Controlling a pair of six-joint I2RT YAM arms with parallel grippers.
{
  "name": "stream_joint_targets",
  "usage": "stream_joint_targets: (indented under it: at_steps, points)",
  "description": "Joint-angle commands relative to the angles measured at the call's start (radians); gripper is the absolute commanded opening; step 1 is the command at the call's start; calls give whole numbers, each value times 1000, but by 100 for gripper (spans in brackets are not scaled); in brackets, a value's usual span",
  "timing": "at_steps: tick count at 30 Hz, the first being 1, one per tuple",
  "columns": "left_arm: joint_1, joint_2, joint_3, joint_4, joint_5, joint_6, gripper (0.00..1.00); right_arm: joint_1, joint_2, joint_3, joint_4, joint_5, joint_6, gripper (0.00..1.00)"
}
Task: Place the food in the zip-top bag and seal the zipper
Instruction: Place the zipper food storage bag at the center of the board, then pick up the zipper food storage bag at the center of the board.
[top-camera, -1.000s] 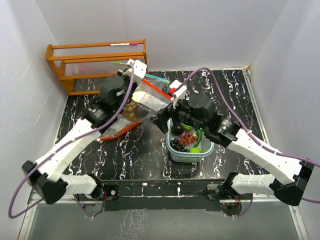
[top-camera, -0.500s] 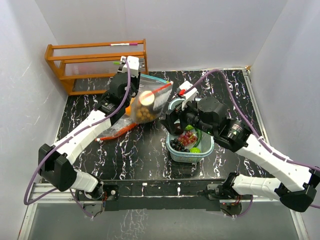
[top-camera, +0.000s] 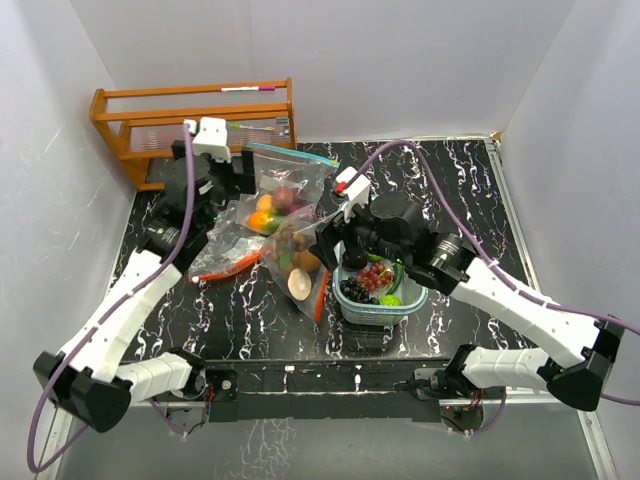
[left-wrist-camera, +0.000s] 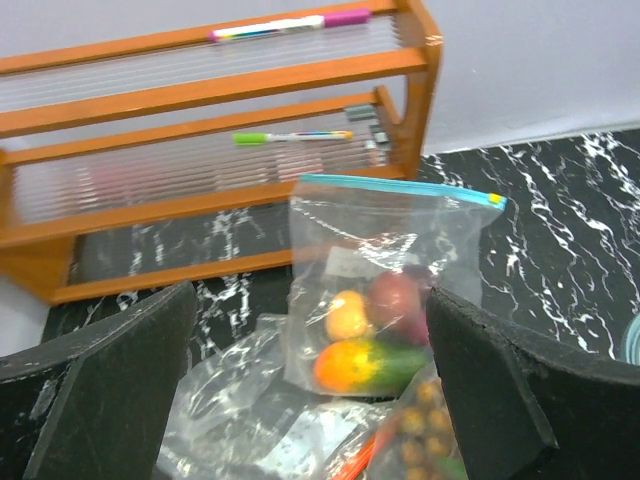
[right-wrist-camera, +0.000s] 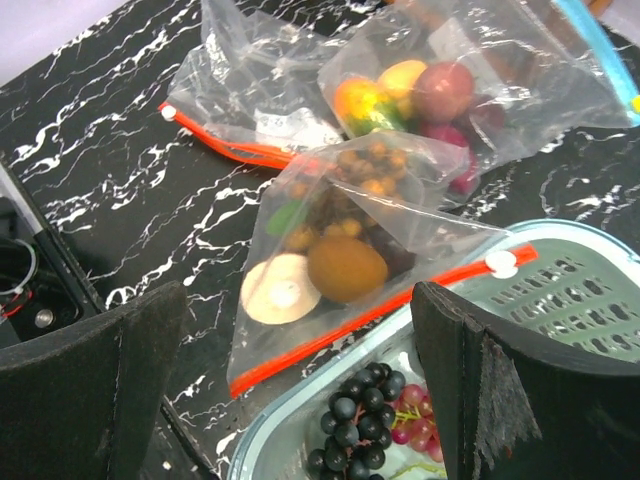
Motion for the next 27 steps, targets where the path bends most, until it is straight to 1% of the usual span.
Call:
stream_joint_targets:
  at_steps: [1, 3, 6, 9, 12, 16, 21, 24, 27]
  points:
    - [36, -98, 38, -168, -109, -57, 97, -3, 59, 20, 109, -108, 17, 98]
    - [45, -112, 59, -237, -188, -90, 97, -1, 122, 31, 150, -174, 34, 98]
    - [54, -135, 75, -298, -256, -118, 97, 30, 229, 68, 204, -240, 47, 98]
    - [54, -183, 83, -320, -298, -123, 97, 89, 357, 158, 235, -227, 21, 98]
    - [54, -242, 107, -312, -352, -105, 97, 117, 488, 250, 243, -213, -6, 98]
    - [54, -337, 129, -247, -468, -42, 97, 121, 639, 335, 276, -161, -60, 98]
    - [54, -475, 56, -59, -604, 128, 97, 123, 798, 397, 325, -132, -142, 97]
    - [54, -529, 41, -20, -634, 185, 97, 127, 903, 449, 321, -101, -181, 97]
    - [54, -561, 36, 4, -631, 220, 97, 136, 981, 498, 301, -63, -225, 96]
